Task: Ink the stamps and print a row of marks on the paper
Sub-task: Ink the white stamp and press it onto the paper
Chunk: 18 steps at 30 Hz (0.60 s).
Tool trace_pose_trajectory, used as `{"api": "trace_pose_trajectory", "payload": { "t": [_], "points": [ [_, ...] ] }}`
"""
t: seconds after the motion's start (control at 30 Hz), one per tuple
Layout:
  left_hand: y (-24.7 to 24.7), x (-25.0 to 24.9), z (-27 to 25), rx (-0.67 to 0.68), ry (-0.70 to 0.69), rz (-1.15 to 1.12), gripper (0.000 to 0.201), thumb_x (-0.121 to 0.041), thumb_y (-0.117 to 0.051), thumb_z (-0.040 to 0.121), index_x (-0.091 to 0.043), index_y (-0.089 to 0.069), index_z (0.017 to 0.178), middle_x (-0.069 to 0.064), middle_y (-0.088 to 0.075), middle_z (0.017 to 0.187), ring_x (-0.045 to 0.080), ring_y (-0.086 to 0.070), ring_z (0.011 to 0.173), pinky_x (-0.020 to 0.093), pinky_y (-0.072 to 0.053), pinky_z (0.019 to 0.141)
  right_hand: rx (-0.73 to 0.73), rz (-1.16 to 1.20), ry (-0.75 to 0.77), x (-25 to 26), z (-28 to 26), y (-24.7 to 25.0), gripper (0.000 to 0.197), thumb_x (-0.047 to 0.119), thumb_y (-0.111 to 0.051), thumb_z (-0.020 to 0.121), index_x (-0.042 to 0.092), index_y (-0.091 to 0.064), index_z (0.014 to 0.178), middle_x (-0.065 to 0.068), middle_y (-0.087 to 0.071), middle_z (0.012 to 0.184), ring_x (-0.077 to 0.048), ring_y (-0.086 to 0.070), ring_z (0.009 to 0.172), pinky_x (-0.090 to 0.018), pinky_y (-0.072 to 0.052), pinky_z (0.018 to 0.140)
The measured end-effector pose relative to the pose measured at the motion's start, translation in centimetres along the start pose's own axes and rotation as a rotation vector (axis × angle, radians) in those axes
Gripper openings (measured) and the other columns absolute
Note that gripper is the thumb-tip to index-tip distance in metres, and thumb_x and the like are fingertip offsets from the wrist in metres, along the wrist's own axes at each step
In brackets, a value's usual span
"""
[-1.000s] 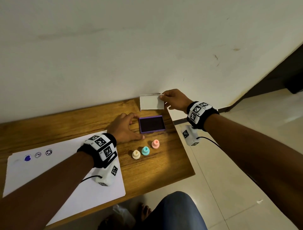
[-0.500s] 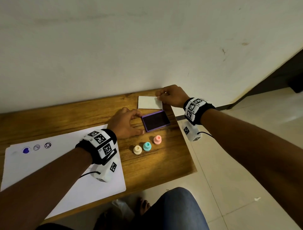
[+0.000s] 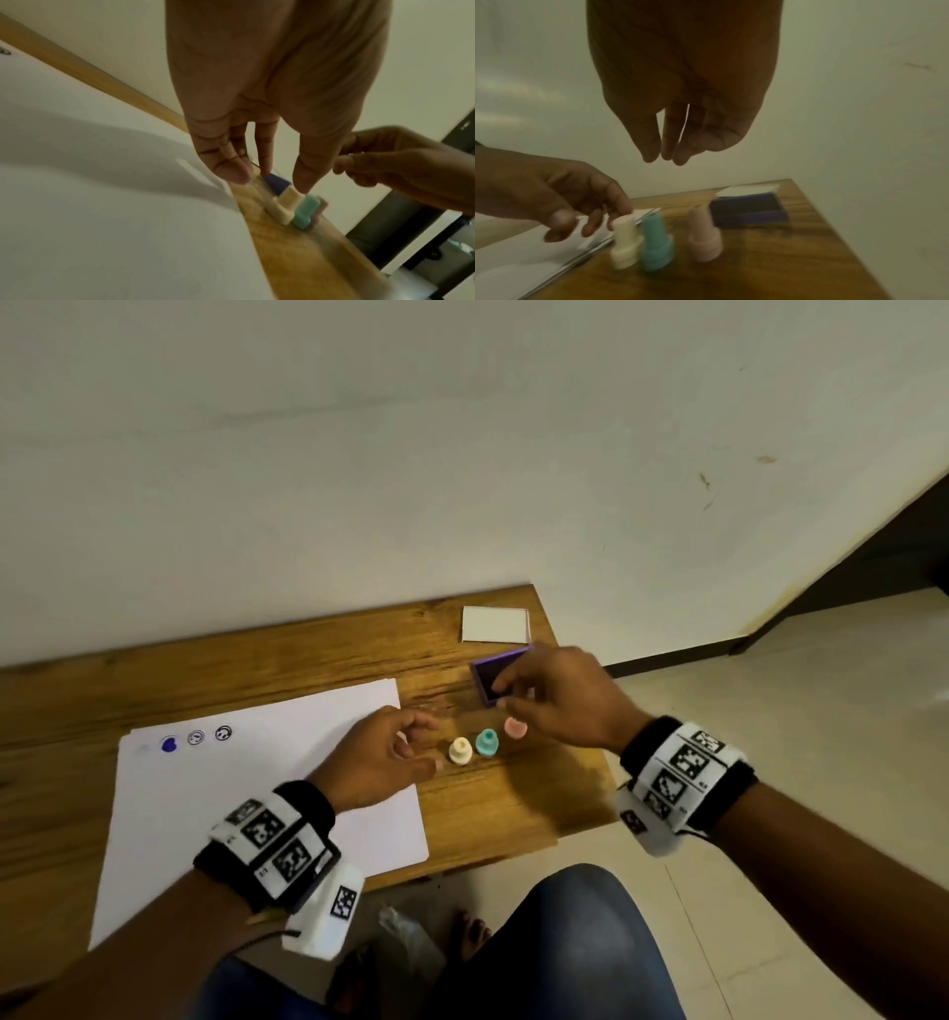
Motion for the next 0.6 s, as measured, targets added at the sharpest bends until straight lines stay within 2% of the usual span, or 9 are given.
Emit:
{"api": "trace_pose_trajectory", "payload": {
  "t": [0.07, 0.13, 0.2, 0.27, 0.37, 0.47, 0.53, 0.6],
  "points": [
    [-0.8, 0.7, -1.4, -0.046, 0.002, 0.043, 0.049, -0.024, -0.078, 0.079, -0.027, -0.058, 0.124, -0.005, -0.056, 0.113, 0.012, -0.057, 0.093, 0.015, -0.047, 0.070, 0.019, -0.037, 0.035, 2.1, -0.9, -1.9, 0.028, 0.029, -0.071, 0.088, 0.020, -0.069, 0.114, 0.006, -0.069, 0.109, -0.004, -0.057, 0.089, -0.014, -0.043, 0.074],
    [-1.1, 1.0, -2.5, -0.118, -0.017, 0.050, 0.048, -0.024, -0.078, 0.079, -0.027, -0.058, 0.123, -0.004, -0.055, 0.113, 0.012, -0.055, 0.092, 0.015, -0.047, 0.070, 0.041, -0.103, 0.042, 3.5, -1.2, -4.0, 0.031, 0.033, -0.069, 0.089, 0.021, -0.068, 0.118, 0.005, -0.068, 0.116, -0.010, -0.061, 0.097, -0.023, -0.050, 0.081],
    [-1.4, 1.3, -3.3, -0.160, -0.023, 0.045, 0.047, -0.025, -0.078, 0.078, -0.029, -0.058, 0.120, -0.004, -0.055, 0.112, 0.012, -0.055, 0.091, 0.014, -0.047, 0.070, 0.062, -0.228, 0.084, 4.5, -1.1, -5.8, 0.029, 0.034, -0.065, 0.091, 0.020, -0.068, 0.116, 0.001, -0.069, 0.114, -0.018, -0.064, 0.096, -0.029, -0.054, 0.078],
    [-1.4, 1.9, -4.1, -0.181, 0.005, 0.007, 0.046, -0.026, -0.078, 0.078, -0.031, -0.057, 0.118, -0.005, -0.055, 0.111, 0.013, -0.056, 0.090, 0.013, -0.048, 0.069, 0.065, -0.279, 0.105, 4.9, -0.8, -6.9, 0.025, 0.031, -0.062, 0.093, 0.018, -0.069, 0.113, -0.002, -0.070, 0.110, -0.020, -0.065, 0.091, -0.028, -0.052, 0.074],
    [-1.1, 2.9, -5.1, -0.206, 0.030, -0.082, 0.043, -0.025, -0.078, 0.079, -0.032, -0.057, 0.117, -0.005, -0.057, 0.112, 0.013, -0.058, 0.092, 0.012, -0.049, 0.069, 0.093, -0.268, 0.071, 5.0, -0.4, -7.6, 0.021, 0.028, -0.058, 0.096, 0.016, -0.069, 0.110, -0.004, -0.070, 0.106, -0.019, -0.064, 0.090, -0.025, -0.048, 0.073],
    [-0.8, 3.5, -5.9, -0.232, 0.062, -0.205, 0.043, -0.026, -0.074, 0.083, -0.031, -0.057, 0.122, -0.006, -0.060, 0.119, 0.014, -0.061, 0.099, 0.020, -0.053, 0.078, 0.087, -0.157, 0.035, 5.3, -0.2, -7.2, 0.020, 0.031, -0.062, 0.094, 0.017, -0.072, 0.105, 0.001, -0.071, 0.102, -0.013, -0.062, 0.086, -0.023, -0.042, 0.071],
    [-0.9, 3.3, -6.3, -0.222, 0.081, -0.320, 0.049, -0.025, -0.070, 0.087, -0.028, -0.051, 0.133, -0.008, -0.058, 0.126, 0.016, -0.060, 0.110, 0.026, -0.053, 0.088, 0.035, 0.008, -0.006, 5.8, -0.1, -6.4, 0.021, 0.031, -0.069, 0.090, 0.018, -0.074, 0.105, 0.006, -0.072, 0.100, -0.006, -0.061, 0.083, -0.020, -0.045, 0.070],
    [-1.1, 2.8, -6.5, -0.201, 0.072, -0.484, 0.054, -0.025, -0.066, 0.089, -0.027, -0.046, 0.140, -0.006, -0.056, 0.133, 0.019, -0.058, 0.118, 0.036, -0.051, 0.099, -0.020, 0.235, -0.053, 6.2, -0.1, -5.8, 0.018, 0.029, -0.072, 0.088, 0.020, -0.076, 0.102, 0.009, -0.074, 0.097, -0.005, -0.065, 0.079, -0.021, -0.053, 0.069]
  ]
}}
Point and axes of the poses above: each hand's wrist, its own z-axis towards the middle knuckle, its own y-axis out of the back of the hand, x = y × z, the point moved 6 cm from there along z, towards the middle knuckle
